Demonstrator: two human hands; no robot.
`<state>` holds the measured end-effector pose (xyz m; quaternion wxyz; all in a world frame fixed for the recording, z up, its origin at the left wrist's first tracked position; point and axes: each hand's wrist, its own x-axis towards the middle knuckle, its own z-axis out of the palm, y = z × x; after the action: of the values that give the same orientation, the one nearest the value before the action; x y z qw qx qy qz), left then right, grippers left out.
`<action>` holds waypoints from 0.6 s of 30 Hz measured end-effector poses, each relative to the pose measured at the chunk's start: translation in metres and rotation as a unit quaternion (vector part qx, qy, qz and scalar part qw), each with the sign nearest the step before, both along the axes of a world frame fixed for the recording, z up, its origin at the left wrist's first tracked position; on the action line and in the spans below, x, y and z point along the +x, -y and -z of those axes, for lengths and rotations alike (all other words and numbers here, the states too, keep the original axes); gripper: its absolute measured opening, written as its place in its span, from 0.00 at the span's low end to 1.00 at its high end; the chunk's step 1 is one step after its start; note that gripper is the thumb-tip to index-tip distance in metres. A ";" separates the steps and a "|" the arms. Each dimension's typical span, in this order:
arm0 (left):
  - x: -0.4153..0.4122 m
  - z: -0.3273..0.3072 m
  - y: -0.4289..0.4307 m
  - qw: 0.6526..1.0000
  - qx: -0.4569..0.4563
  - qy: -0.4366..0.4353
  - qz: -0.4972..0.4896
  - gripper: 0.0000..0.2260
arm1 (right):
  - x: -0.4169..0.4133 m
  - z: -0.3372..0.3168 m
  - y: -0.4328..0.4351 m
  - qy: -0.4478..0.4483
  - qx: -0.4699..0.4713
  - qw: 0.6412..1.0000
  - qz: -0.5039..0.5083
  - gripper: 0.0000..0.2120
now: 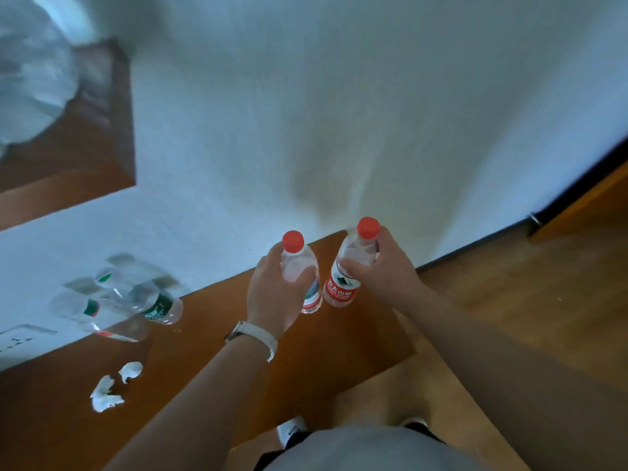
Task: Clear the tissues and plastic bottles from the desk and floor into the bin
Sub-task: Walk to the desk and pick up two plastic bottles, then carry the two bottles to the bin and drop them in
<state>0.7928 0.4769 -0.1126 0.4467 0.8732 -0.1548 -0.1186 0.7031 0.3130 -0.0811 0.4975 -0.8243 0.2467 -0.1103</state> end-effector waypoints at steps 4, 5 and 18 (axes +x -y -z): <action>-0.040 -0.006 0.069 0.999 -0.018 -0.005 0.040 0.19 | -0.059 -0.012 0.064 0.020 0.014 0.999 0.044 0.11; -0.051 -0.006 0.088 0.998 -0.021 -0.008 0.051 0.18 | -0.075 -0.009 0.082 0.020 0.018 0.998 0.059 0.12; -0.184 -0.016 0.310 0.964 -0.017 0.008 0.264 0.25 | -0.279 -0.003 0.258 0.006 0.065 0.964 0.257 0.19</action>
<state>0.6086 0.1669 -0.0967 0.4133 0.7943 -0.3854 -0.2229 0.4241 0.0550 -0.0781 0.5061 -0.6985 0.4539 -0.2236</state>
